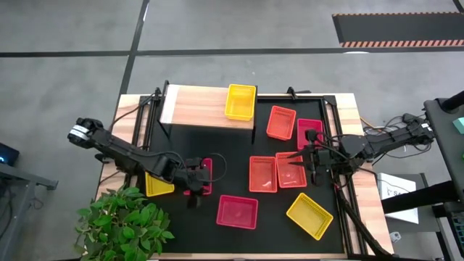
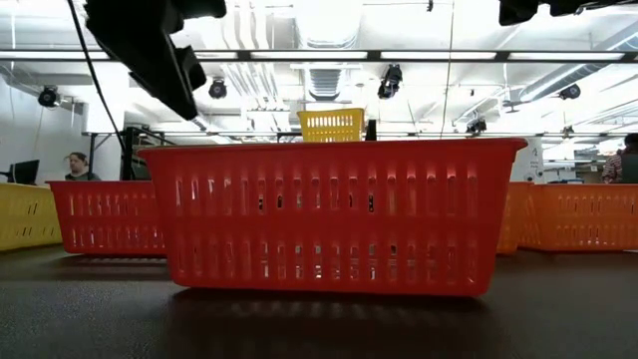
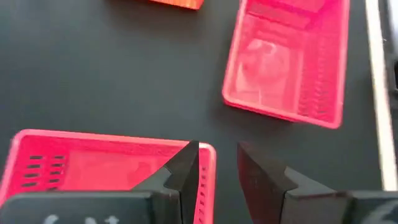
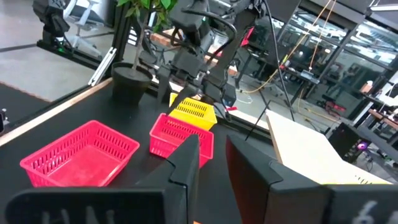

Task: Stack baskets on shelf by color
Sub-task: Put the left red bin on the shelf

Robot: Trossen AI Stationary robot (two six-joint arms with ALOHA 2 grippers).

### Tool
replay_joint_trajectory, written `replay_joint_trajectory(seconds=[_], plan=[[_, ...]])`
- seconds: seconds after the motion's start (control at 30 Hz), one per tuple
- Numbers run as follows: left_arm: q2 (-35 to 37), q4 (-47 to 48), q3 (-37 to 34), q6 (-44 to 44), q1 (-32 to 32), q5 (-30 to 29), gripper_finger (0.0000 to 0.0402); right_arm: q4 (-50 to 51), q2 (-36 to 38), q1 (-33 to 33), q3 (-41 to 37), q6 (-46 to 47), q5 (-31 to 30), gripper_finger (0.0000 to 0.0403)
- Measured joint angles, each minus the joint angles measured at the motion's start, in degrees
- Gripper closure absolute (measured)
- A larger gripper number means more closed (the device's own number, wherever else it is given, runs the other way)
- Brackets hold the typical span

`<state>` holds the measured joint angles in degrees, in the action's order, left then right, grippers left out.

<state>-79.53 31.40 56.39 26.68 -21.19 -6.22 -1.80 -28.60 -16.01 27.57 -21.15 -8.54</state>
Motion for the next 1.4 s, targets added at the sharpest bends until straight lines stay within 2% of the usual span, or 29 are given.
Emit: replay_joint_trajectory(seconds=[0.13, 0.27, 0.47, 0.57, 0.73, 0.93, 1.07, 1.27, 1.4], plan=[[0.0, 0.1, -1.6, 0.1, 0.0, 5.5, 0.0309, 0.2, 0.0, 0.0, 0.0, 0.4, 0.0, 0.0332], [0.0, 0.2, -3.4, 0.0, -0.3, 6.2, 0.0309, 0.5, 0.0, 0.0, 0.0, 0.5, 0.0, 0.0328], [-0.2, -0.4, -4.8, 0.1, -0.2, 4.1, 0.0309, 1.4, 0.0, 0.0, 0.0, 1.2, 0.0, 0.0332], [-0.7, -2.3, -5.5, 4.6, -0.2, 4.2, 0.0306, 1.4, 0.0, 0.0, 0.0, 1.3, 0.0, 0.0335], [-1.0, -1.7, -6.3, 7.3, -0.3, 5.7, 0.0271, 1.5, 0.0, 0.0, 0.0, 1.2, 0.0, 0.033], [-1.0, -2.9, -6.9, 3.6, -0.9, 4.4, 0.0231, 1.5, 0.0, 0.0, 0.0, 1.2, 0.0, 0.033], [-1.0, -3.7, -7.2, 4.5, -1.6, 4.1, 0.0229, 1.9, 0.0, 0.0, -0.3, 0.6, -0.1, 0.0335], [-2.1, -4.0, -7.4, 4.4, -2.2, -1.5, 0.0229, 2.3, 0.0, 0.0, -0.4, 1.2, -0.3, 0.0337], [-6.2, -5.7, -7.2, 4.5, -2.7, -0.4, 0.0229, 2.6, -0.1, 0.0, -0.4, 1.9, -0.3, 0.0337]])
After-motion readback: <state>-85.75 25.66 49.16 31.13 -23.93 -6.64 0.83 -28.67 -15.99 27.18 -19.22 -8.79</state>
